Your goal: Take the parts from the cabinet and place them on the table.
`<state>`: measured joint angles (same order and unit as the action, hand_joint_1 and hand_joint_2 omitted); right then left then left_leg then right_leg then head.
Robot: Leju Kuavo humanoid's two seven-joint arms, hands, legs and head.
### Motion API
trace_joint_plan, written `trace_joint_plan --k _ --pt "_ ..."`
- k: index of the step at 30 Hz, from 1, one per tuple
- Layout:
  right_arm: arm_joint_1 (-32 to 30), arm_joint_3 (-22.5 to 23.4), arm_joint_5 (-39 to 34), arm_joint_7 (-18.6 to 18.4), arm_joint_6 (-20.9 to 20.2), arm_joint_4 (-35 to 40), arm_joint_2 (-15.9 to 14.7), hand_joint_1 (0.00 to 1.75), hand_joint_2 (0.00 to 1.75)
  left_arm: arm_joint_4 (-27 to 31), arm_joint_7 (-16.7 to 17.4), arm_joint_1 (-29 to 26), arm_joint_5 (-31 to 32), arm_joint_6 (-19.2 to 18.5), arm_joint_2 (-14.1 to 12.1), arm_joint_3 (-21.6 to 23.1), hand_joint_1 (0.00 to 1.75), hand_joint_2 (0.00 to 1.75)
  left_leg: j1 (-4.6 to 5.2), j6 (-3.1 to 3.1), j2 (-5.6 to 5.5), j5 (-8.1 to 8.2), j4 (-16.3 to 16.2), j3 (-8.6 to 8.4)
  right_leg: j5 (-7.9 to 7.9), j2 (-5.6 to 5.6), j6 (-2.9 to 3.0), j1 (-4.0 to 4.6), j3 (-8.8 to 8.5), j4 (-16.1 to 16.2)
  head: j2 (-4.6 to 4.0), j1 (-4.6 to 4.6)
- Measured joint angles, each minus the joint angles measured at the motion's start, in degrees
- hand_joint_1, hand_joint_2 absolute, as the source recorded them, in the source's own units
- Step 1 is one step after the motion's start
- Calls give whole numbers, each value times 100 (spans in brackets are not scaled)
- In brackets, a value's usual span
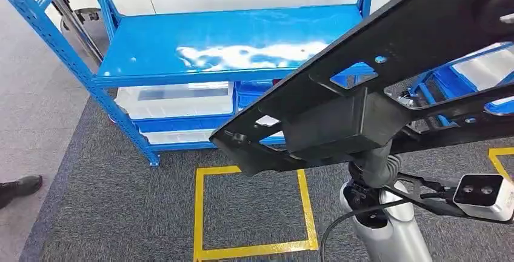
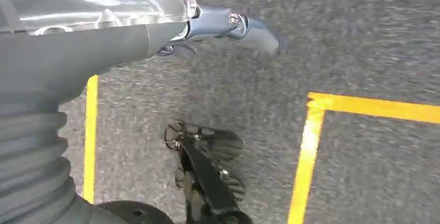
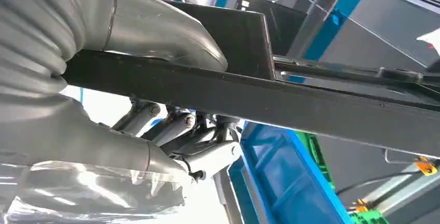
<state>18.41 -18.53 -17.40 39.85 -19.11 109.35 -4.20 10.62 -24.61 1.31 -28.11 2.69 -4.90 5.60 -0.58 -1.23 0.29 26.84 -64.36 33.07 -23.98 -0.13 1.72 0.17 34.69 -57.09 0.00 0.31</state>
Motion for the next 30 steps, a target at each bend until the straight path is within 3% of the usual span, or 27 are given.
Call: trace_joint_plan --k 1,2,5,6,7,8,10,11,12,13,15,16,17,18,20,21,22,23,25,26,27,28,29,30 --pt "9 0 9 0 44 26 0 175 175 0 15 9 -4 11 -7 0 0 175 13 57 -7 41 522 -353 24 -4 -13 -1 5 -5 0 2" --pt "36 0 9 2 94 46 -2 175 175 0 37 18 -9 24 -11 -2 0 175 43 81 -4 143 816 -529 49 -5 -49 33 30 -12 0 7" --pt "106 -11 11 0 241 50 -42 175 175 2 55 36 -13 42 -9 -4 0 175 75 137 -2 115 845 -479 144 -2 -162 7 45 1 0 -4" --pt "122 -13 5 0 273 50 -72 175 175 0 66 30 -13 42 11 -4 0 175 15 173 16 52 911 -470 148 8 -196 39 59 -10 0 -6" --pt "138 -15 5 0 295 53 -114 175 175 0 77 33 -13 42 31 -4 0 175 7 201 61 11 918 -465 26 18 -226 4 118 -119 0 -11" --pt "170 -22 7 0 313 63 -142 175 175 2 81 39 -13 42 37 -7 0 175 6 237 80 -13 915 -423 -226 18 -255 0 259 -446 0 20" --pt "195 -52 42 2 341 66 -164 175 175 2 90 43 -13 42 61 -7 0 175 13 253 144 -48 903 -346 -713 17 -309 -33 674 -1416 0 15" --pt "193 -74 44 0 359 66 -179 175 175 2 92 43 -13 42 66 -7 0 175 14 252 178 -61 887 -311 -842 16 -327 -44 828 -1804 0 20" --pt "193 -94 46 0 376 66 -188 175 175 2 98 43 -13 42 70 -7 0 175 14 249 212 -64 869 -286 -826 14 -338 -55 844 -1901 0 17" --pt "198 -101 48 0 381 66 -190 175 175 2 105 45 -13 42 74 -7 0 175 13 248 248 -64 850 -275 -674 6 -341 -64 700 -1689 0 20" --pt "240 -114 59 0 387 68 -210 175 175 2 107 58 -13 40 90 -7 0 175 13 216 317 -40 805 -274 -199 -98 -316 -71 100 -642 0 20" --pt "275 -125 70 0 402 77 -214 175 175 2 109 67 -13 40 96 -7 0 175 19 187 348 -21 778 -272 -120 -294 -280 -50 -126 -172 0 20" --pt "313 -142 92 -4 430 89 -219 175 175 2 118 69 -13 40 96 -9 0 175 71 157 375 -2 742 -247 -185 -419 -234 37 -157 -82 0 20" --pt "328 -177 132 -11 484 129 -219 175 175 2 148 76 -11 40 96 -11 0 175 70 137 420 -4 738 -235 -167 -337 -171 9 -130 -96 0 4" --pt "334 -249 208 -33 615 194 -236 175 175 2 205 82 4 40 105 -9 0 175 68 85 537 -2 747 -247 -158 -218 -117 34 -92 -102 0 7" --pt "351 -271 225 -44 678 223 -245 175 175 2 234 95 15 40 107 -9 0 175 61 48 556 25 732 -243 -123 -158 -63 5 -87 -60 0 11" --pt "368 -293 228 -33 741 243 -269 175 175 2 265 104 44 40 109 -9 0 175 28 7 322 114 664 -210 -103 -126 -35 -18 -92 -42 0 4" --pt "398 -319 226 -9 793 256 -304 175 175 2 297 99 48 42 114 -9 0 175 19 -8 128 319 398 -99 -91 -78 -10 -32 -80 -42 0 -4" --pt "391 -330 264 0 815 273 -352 175 175 2 341 84 48 57 114 -9 0 175 8 -39 24 760 -497 297 -78 24 13 -33 -61 -43 0 -9" --pt "350 -328 332 0 800 304 -378 175 175 2 350 78 46 63 114 -9 0 175 5 -50 23 904 -943 503 -74 93 18 -30 -57 -45 0 -9" --pt "286 -315 393 0 776 360 -391 175 175 2 371 62 48 96 116 -9 0 175 3 -49 23 891 -1113 586 -73 157 17 -29 -58 -47 0 -7" --pt "217 -288 438 0 745 440 -393 175 175 2 402 49 48 127 116 -9 0 175 -1 -42 21 734 -985 538 -70 232 12 -31 -65 -52 0 -11" --pt "166 -251 483 0 724 518 -398 175 175 2 433 50 46 147 114 -9 0 175 -5 -27 9 486 -632 385 -71 302 10 -32 -69 -60 0 -11" --pt "130 -214 488 0 697 621 -411 175 175 2 472 59 44 164 109 -13 0 175 -9 -1 -60 158 -62 131 -74 380 -2 -33 -78 -74 0 -9"
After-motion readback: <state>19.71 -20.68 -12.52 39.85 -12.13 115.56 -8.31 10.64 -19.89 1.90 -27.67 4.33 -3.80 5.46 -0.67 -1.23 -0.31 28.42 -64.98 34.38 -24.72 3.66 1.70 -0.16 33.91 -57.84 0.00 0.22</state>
